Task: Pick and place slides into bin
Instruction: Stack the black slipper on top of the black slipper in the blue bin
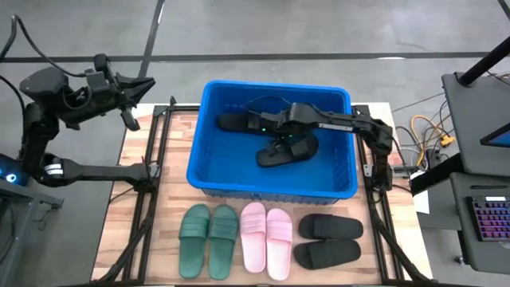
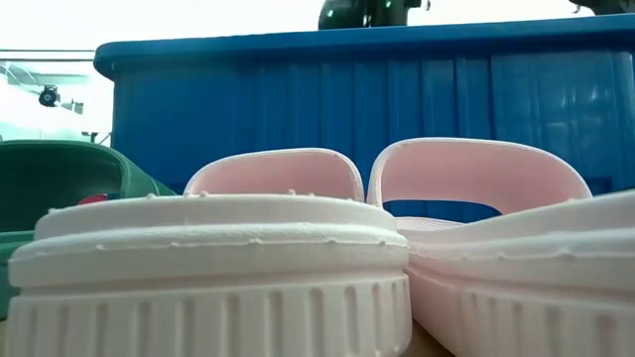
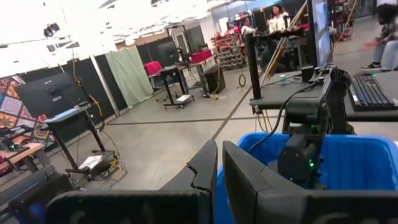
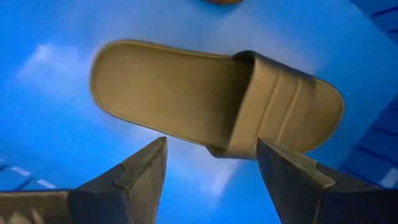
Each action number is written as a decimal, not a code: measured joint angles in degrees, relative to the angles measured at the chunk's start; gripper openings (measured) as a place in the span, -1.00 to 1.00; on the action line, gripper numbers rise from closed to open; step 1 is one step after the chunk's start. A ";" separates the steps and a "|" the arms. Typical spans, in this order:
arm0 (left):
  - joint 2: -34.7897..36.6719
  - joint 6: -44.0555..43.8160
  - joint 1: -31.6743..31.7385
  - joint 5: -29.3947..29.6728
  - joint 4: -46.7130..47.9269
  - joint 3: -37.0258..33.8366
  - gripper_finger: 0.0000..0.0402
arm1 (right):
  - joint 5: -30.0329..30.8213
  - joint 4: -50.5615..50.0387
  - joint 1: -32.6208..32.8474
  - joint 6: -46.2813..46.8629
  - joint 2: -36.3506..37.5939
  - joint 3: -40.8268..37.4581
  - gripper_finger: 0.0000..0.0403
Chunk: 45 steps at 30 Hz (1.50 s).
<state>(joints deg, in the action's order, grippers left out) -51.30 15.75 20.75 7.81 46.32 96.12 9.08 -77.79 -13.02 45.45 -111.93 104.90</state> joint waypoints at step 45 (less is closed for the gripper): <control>5.58 0.14 0.00 0.00 3.76 0.00 -0.95 | 14.96 -4.40 -0.55 0.03 -12.07 -0.31 -0.24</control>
<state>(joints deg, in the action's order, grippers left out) -45.71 15.89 20.75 7.81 50.08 96.12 24.04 -82.19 -13.56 45.49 -124.01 104.60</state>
